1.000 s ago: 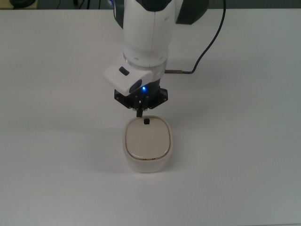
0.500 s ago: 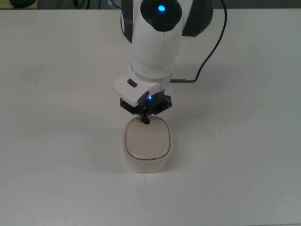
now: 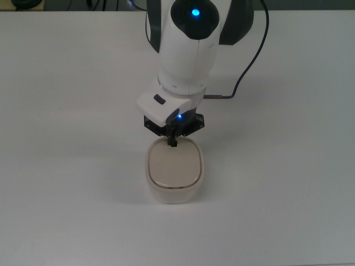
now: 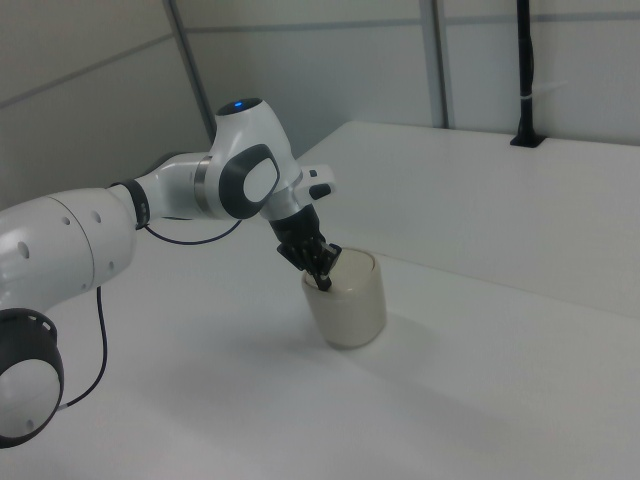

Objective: Open the trash can

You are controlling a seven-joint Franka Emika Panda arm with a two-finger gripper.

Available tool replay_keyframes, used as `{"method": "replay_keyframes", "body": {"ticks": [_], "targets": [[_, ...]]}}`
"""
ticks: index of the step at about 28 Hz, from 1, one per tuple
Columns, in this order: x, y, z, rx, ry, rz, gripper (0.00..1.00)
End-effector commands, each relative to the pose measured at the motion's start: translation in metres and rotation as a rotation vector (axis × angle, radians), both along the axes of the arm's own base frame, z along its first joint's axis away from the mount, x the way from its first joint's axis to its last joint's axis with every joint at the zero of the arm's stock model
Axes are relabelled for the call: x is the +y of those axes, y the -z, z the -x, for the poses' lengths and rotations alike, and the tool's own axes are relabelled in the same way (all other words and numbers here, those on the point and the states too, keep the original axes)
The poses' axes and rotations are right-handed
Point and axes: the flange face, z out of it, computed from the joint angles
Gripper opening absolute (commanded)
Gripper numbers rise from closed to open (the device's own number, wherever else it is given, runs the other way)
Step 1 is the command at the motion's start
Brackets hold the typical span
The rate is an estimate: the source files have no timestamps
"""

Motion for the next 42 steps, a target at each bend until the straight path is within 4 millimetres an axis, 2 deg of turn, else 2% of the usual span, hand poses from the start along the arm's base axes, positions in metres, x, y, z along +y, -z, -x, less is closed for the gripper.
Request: {"method": "replay_keyframes", "body": {"ticks": [1,5,6,12,16,18,20,21,23,27,35,38,42], "targets": [[0.003,-0.023,0.002,-0.059,0.046,-0.007,0.00],[-0.003,-0.050,0.009,-0.087,0.056,-0.020,0.00],[-0.004,-0.064,0.012,-0.103,0.058,-0.025,0.00],[-0.016,-0.098,0.031,-0.073,0.077,-0.025,0.01],[-0.034,-0.123,0.048,-0.040,0.100,-0.024,0.23],[-0.042,-0.139,0.060,-0.016,0.101,-0.023,0.41],[-0.045,-0.146,0.067,0.004,0.086,-0.018,0.75],[-0.048,-0.149,0.071,0.017,0.082,-0.017,0.86],[-0.052,-0.158,0.081,0.043,0.070,-0.012,1.00],[-0.057,-0.174,0.095,0.060,0.074,-0.004,1.00],[-0.092,-0.192,0.116,0.140,0.066,0.007,1.00],[-0.105,-0.192,0.118,0.156,0.090,0.006,1.00],[-0.107,-0.193,0.119,0.156,0.095,0.006,1.00]]}}
